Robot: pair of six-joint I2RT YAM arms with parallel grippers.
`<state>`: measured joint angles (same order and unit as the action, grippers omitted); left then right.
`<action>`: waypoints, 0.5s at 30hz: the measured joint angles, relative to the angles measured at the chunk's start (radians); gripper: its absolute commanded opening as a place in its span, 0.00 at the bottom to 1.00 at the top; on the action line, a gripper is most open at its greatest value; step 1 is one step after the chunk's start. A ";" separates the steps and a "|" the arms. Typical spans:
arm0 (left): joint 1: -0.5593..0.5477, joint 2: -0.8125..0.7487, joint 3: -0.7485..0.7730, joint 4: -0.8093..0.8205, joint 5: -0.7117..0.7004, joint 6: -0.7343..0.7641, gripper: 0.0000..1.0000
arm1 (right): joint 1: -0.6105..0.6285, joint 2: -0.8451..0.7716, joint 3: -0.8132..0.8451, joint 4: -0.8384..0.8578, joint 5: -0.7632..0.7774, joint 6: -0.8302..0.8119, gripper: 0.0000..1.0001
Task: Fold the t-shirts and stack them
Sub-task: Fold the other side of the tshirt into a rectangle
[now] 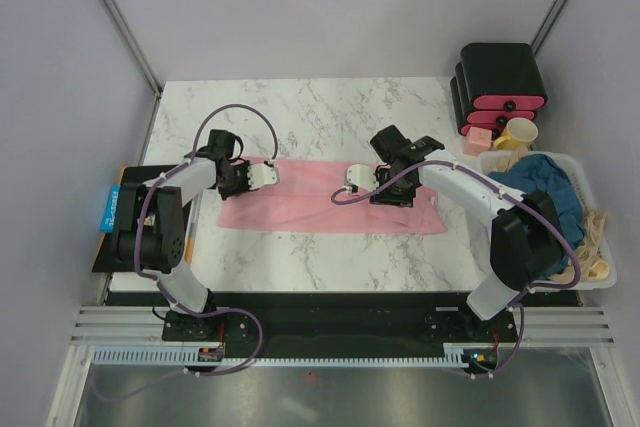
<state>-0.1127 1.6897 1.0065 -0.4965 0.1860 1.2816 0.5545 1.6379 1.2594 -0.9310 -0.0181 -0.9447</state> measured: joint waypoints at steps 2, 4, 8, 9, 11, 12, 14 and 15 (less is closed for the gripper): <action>0.000 0.010 0.000 0.000 0.000 0.000 0.30 | 0.000 0.000 0.001 0.000 0.000 0.002 0.45; 0.000 0.019 0.000 0.001 -0.002 0.000 0.30 | 0.000 0.002 0.005 0.000 0.000 0.003 0.45; 0.000 0.030 0.000 0.016 -0.011 0.002 0.27 | 0.000 0.005 0.009 0.000 0.001 0.006 0.45; 0.000 0.032 0.001 0.024 -0.017 0.003 0.11 | 0.000 0.007 0.010 0.001 0.001 0.006 0.45; 0.000 0.038 0.005 0.036 -0.024 0.002 0.02 | 0.000 0.011 0.010 0.001 0.001 0.006 0.45; 0.000 0.044 0.005 0.039 -0.027 0.005 0.02 | 0.000 0.011 0.010 0.001 0.001 0.006 0.45; 0.000 0.045 0.007 0.040 -0.029 0.004 0.02 | 0.000 0.011 0.010 0.001 0.001 0.006 0.45; 0.000 0.046 0.008 0.039 -0.029 0.004 0.02 | 0.000 0.011 0.010 0.001 0.001 0.006 0.45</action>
<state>-0.1131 1.7359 1.0142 -0.4576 0.1574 1.2854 0.5545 1.6493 1.2694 -0.9302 -0.0170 -0.9386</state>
